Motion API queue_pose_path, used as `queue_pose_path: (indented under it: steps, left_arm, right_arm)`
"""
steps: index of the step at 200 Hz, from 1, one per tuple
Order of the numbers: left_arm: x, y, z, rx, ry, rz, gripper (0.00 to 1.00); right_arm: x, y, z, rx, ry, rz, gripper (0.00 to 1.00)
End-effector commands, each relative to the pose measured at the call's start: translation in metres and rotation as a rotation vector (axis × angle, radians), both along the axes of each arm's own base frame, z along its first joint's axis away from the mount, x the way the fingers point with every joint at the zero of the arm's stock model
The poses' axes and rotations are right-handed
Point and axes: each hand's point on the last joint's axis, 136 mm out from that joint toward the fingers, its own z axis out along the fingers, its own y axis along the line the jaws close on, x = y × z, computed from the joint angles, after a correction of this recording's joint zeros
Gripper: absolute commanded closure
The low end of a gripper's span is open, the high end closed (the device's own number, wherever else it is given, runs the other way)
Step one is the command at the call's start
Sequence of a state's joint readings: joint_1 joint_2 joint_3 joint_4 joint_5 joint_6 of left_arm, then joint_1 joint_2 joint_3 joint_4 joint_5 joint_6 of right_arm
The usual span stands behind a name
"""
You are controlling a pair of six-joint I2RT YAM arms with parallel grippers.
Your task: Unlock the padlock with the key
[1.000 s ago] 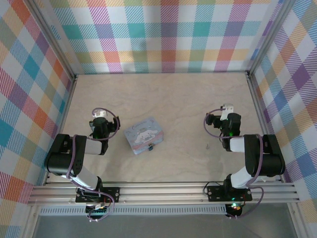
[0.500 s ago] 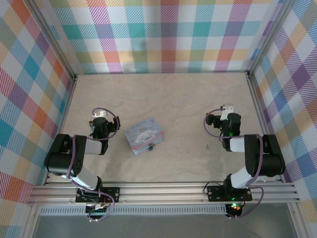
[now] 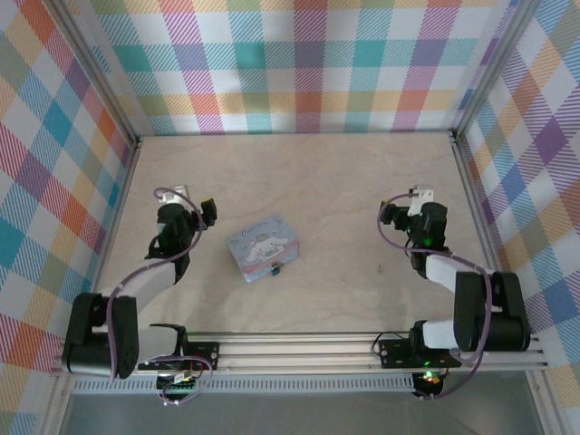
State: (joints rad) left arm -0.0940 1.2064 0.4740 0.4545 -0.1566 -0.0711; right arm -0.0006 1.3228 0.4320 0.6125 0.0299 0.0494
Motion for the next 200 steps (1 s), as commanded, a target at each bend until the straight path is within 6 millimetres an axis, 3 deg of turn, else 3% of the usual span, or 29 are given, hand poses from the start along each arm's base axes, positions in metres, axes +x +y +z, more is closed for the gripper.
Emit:
queue_pose_path:
  steps: [1,39,105,145,200]
  left_arm:
    - [-0.016,-0.013,-0.001,-0.097,0.088,-0.035,0.06]
    - [-0.023,-0.034,0.024,-0.277,0.091,-0.092,0.0]
    - [-0.039,-0.09,0.029,-0.539,0.127,-0.216,0.0]
    - [-0.05,-0.136,0.032,-0.598,0.143,-0.302,0.0]
    - [-0.067,-0.193,0.031,-0.616,0.183,-0.415,0.0]
  right_arm:
    - [-0.004,0.003,0.016,0.063,0.035,-0.002,0.0]
    - [-0.022,0.012,0.044,0.227,0.088,-0.015,0.0]
    - [-0.048,0.043,0.068,0.543,0.144,0.021,0.0]
    - [-0.058,0.074,0.061,0.565,0.263,0.081,0.0]
    - [-0.091,0.103,0.036,0.489,0.449,0.145,0.0]
